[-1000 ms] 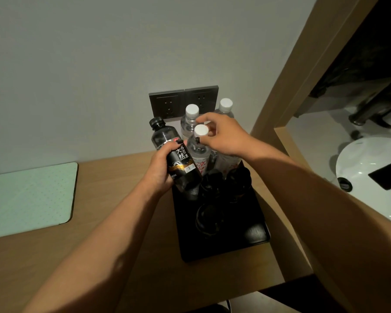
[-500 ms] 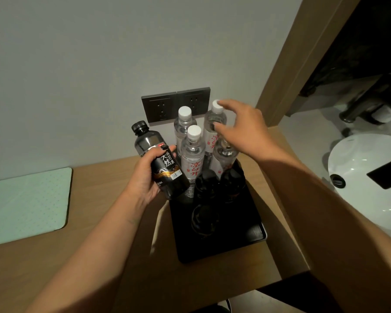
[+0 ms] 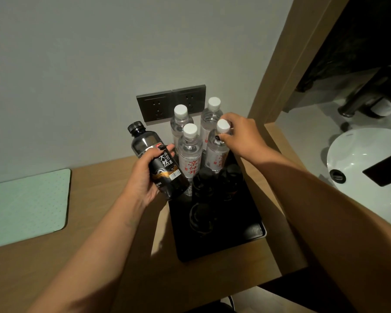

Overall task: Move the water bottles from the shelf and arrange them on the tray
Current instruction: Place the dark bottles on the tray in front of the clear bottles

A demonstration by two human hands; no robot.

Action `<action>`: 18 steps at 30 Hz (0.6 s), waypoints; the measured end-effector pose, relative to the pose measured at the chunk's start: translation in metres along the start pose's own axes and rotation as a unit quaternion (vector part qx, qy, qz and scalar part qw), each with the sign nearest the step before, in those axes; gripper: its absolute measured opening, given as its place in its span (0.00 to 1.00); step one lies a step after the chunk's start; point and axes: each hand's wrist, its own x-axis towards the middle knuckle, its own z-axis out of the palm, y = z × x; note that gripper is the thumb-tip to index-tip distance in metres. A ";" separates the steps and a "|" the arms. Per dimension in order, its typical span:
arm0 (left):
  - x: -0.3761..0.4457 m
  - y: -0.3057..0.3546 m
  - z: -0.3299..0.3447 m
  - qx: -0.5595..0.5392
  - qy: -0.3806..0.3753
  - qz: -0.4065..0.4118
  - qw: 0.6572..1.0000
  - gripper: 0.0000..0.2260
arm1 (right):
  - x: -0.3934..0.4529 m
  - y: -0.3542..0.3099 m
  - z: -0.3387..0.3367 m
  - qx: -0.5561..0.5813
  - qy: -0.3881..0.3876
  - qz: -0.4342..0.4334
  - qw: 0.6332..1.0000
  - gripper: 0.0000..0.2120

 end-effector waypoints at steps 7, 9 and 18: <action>0.000 -0.002 -0.016 -0.004 0.020 -0.001 1.000 0.12 | 0.006 -0.002 0.004 -0.001 0.008 0.022 1.000 0.18; -0.003 -0.002 -0.018 -0.005 0.014 -0.003 1.000 0.11 | -0.001 -0.005 0.000 -0.014 -0.004 0.038 0.999 0.21; -0.011 -0.007 -0.030 0.008 0.011 -0.011 1.000 0.18 | -0.079 -0.033 0.001 -0.161 -0.182 -0.117 0.963 0.20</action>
